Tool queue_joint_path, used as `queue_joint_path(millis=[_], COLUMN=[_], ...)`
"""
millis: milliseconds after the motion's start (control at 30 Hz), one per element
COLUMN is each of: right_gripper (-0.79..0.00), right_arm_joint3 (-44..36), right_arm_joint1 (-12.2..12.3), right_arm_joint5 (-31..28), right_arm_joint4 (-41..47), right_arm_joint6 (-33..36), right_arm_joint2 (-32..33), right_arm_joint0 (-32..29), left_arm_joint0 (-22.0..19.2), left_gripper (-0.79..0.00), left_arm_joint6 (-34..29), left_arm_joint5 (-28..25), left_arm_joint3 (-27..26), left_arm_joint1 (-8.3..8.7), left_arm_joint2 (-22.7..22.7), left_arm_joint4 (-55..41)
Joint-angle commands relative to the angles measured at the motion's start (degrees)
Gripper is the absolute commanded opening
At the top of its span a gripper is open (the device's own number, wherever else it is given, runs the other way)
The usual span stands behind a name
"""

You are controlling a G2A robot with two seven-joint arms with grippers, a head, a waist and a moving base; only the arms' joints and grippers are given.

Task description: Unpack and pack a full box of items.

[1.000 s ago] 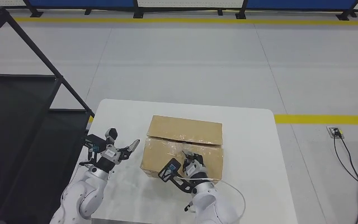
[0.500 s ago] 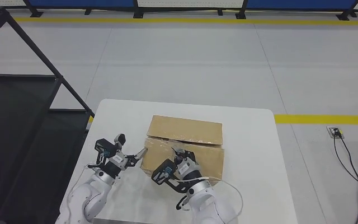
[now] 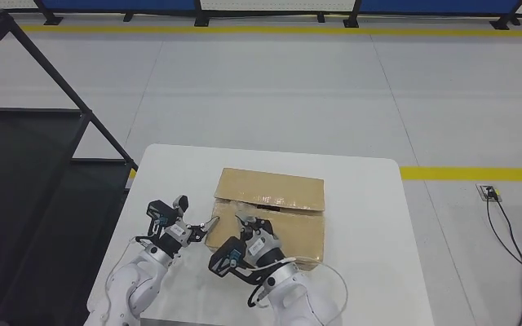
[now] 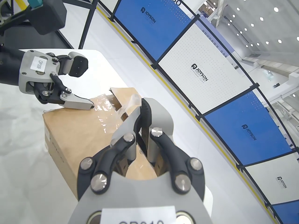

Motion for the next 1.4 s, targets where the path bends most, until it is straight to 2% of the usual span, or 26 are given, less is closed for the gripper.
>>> queue_joint_path(millis=[0,833,1200,1367], right_gripper=[-0.785,-0.785,-0.785,-0.785], right_arm_joint3=[0.2,2.8,4.6,5.8], right_arm_joint1=[-0.1,-3.0,-4.4,-5.0], right_arm_joint5=[0.3,1.5,2.1,0.5], right_arm_joint4=[0.1,-1.2,-1.7,-1.1], right_arm_joint6=[0.2,7.5,10.5,11.6], right_arm_joint2=[-0.8,-12.6,-14.9,-15.3], right_arm_joint0=[0.7,11.5,14.3,15.7], left_arm_joint0=[-0.1,-0.2,-0.2,-0.2], left_gripper=[0.0,0.0,0.0,0.0], left_arm_joint6=[0.1,1.7,2.1,2.3], left_arm_joint5=[-0.1,-3.1,-4.1,-4.3], left_arm_joint3=[0.3,2.4,2.7,3.0], left_arm_joint1=[0.0,0.32,0.53,0.6], left_arm_joint2=[0.0,-0.5,-0.9,-1.1], left_arm_joint4=[0.0,-0.8,-0.8,-0.8])
